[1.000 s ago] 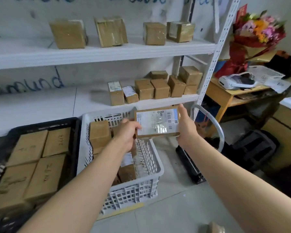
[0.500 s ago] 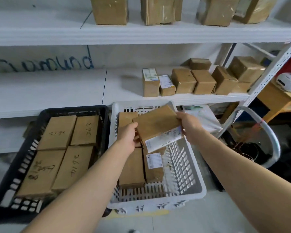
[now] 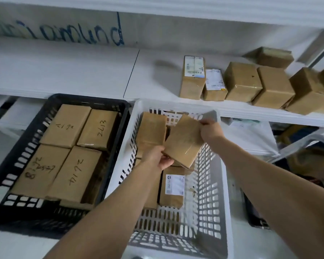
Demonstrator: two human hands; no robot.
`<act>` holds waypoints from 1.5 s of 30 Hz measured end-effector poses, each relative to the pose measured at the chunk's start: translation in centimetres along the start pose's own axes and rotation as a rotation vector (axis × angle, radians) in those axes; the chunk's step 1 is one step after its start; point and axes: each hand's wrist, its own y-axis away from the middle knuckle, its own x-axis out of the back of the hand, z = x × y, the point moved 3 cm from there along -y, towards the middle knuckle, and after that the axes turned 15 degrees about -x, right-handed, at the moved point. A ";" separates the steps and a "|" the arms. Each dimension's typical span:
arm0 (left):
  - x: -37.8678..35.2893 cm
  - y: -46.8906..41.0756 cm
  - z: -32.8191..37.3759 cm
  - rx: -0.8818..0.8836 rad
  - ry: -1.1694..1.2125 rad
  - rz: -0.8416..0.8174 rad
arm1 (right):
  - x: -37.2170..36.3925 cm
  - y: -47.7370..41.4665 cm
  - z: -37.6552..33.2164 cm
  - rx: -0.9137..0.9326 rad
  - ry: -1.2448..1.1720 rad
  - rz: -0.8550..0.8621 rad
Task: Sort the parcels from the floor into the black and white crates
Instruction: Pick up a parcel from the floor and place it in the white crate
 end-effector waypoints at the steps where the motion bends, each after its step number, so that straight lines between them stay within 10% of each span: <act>1: -0.2 -0.5 -0.2 0.005 -0.010 0.020 | -0.2 -1.0 -0.3 0.013 0.027 -0.008; 13: -2.7 -8.2 -2.7 0.061 0.080 0.162 | -6.6 -10.7 -1.1 0.045 0.280 -0.179; 32: -1.8 -9.5 -1.2 0.132 -0.037 0.130 | -6.2 -8.4 -2.5 -0.021 0.021 -0.026; 45: -6.6 0.2 8.4 -0.446 -0.273 -0.334 | 2.9 7.1 -5.1 0.205 -0.537 0.202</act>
